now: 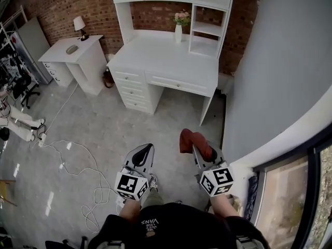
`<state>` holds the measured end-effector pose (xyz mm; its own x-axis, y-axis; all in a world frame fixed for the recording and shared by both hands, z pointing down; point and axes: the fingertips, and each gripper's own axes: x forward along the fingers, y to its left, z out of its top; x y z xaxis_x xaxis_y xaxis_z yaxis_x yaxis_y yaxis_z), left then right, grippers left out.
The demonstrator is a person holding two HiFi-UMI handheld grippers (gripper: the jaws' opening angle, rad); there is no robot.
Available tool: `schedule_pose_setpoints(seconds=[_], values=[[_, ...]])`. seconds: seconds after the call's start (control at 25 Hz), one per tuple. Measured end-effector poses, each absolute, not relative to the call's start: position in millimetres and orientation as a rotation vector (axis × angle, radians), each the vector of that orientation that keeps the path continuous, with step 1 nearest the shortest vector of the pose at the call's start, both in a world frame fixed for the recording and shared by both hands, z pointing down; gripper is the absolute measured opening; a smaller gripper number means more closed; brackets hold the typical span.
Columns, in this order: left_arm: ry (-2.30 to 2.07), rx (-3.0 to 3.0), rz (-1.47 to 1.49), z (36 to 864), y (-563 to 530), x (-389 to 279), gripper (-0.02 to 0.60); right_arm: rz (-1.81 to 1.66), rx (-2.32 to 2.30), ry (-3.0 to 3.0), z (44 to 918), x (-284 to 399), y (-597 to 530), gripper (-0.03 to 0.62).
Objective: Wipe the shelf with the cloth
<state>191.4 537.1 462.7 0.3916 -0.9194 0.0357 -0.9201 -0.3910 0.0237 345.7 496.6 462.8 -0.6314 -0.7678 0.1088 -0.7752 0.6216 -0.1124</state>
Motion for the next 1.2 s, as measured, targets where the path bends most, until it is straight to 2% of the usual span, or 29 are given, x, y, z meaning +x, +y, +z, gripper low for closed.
schedule_pose_setpoints(seconds=[0.8,1.2], values=[[-1.642,2.676,0.007,438.4,352.2,29.0,0.008,0.235,1.5,-2.732,445.3,199.3,310.1,0.095],[-1.61,2.642,0.001,460.8,278.6,1.8,0.008,0.266,1.512,-2.689,461.9,177.7,239.1,0.095]])
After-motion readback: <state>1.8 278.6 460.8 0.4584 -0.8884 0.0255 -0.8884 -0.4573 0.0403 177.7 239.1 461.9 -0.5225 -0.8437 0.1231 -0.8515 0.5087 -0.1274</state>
